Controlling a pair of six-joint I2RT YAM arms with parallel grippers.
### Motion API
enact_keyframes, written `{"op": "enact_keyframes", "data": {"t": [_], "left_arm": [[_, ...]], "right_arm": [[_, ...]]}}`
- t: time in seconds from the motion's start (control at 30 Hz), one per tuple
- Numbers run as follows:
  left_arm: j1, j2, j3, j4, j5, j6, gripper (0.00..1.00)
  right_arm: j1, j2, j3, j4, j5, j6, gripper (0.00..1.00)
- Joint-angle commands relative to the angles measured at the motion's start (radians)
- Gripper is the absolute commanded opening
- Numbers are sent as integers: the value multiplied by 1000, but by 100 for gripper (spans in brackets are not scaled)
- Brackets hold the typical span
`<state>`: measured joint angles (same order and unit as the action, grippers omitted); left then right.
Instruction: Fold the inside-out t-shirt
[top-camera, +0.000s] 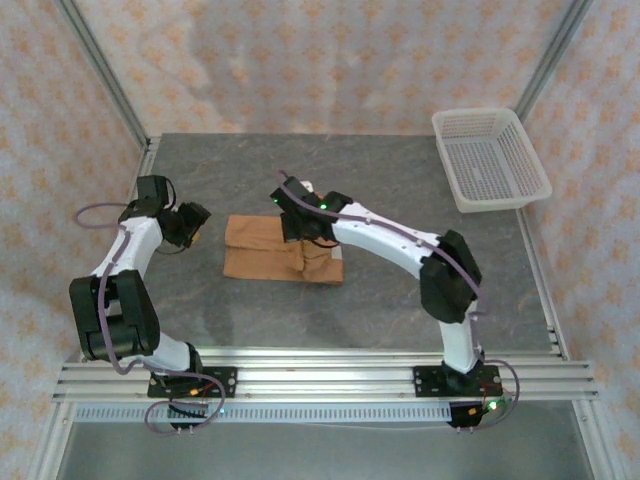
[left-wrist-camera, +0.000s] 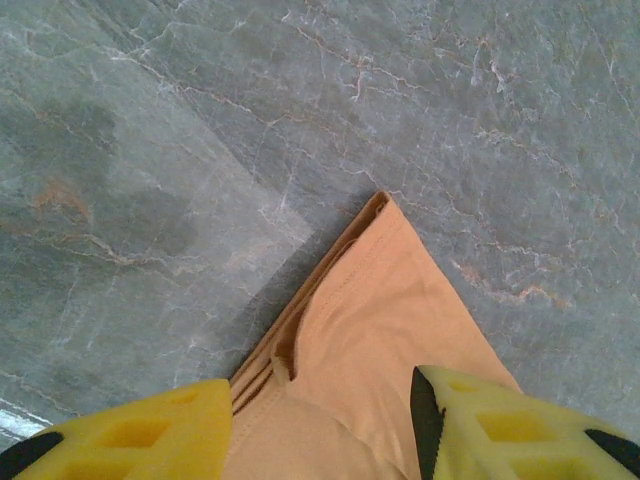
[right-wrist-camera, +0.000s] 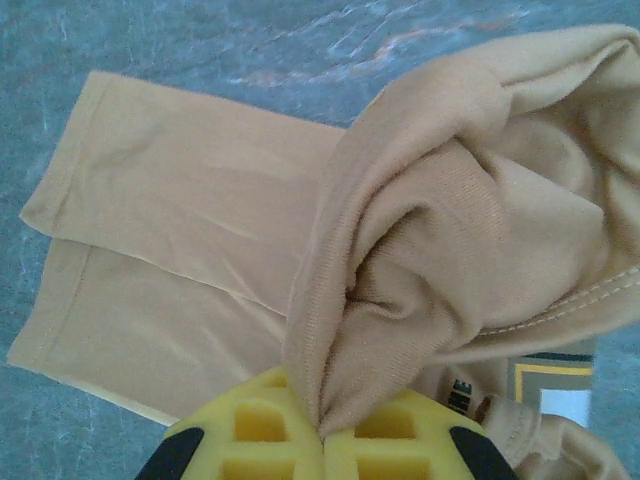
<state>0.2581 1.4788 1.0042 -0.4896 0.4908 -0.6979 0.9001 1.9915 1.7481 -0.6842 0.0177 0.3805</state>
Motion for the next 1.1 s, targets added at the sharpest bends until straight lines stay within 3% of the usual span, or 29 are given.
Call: {"op": "enact_keyframes", "data": {"t": [0.0,0.13,0.23,0.3,0.4,0.5,0.63,0.77,0.83,0.97,1.07], "left_arm": [[11,-36,-18,-24,10,26,52],[25,-57,-28,-36,8,34,52],[49,-95,-47,-43,-2,35,52],[62,-117,-57,-50,-21,34,52],[66,-141,-62,-58,-47,35,52],[63,-175,-70,-54,-64,28,51],[-17,-234,-72,-43,-102,10,50],[-256,-224,-18,-20,-152,-43,50],[-370,-205,2,13,-174,-101,49],[-592,-142,42,103,-271,-197,46],[-694,-51,84,141,-290,-243,46]], "right_arm": [[20,83,124,-57,9,-24,0],[48,233,333,-155,-36,-18,0],[74,322,498,-218,-102,6,8],[86,337,571,-237,-149,25,36],[89,284,562,-249,-150,40,65],[87,166,436,-238,-68,39,68],[39,-52,102,-98,5,83,60],[-101,-211,-277,159,-148,188,20],[-163,-227,-389,274,-244,238,9],[-216,-181,-492,423,-314,294,4],[-230,-114,-504,478,-347,306,2]]}}
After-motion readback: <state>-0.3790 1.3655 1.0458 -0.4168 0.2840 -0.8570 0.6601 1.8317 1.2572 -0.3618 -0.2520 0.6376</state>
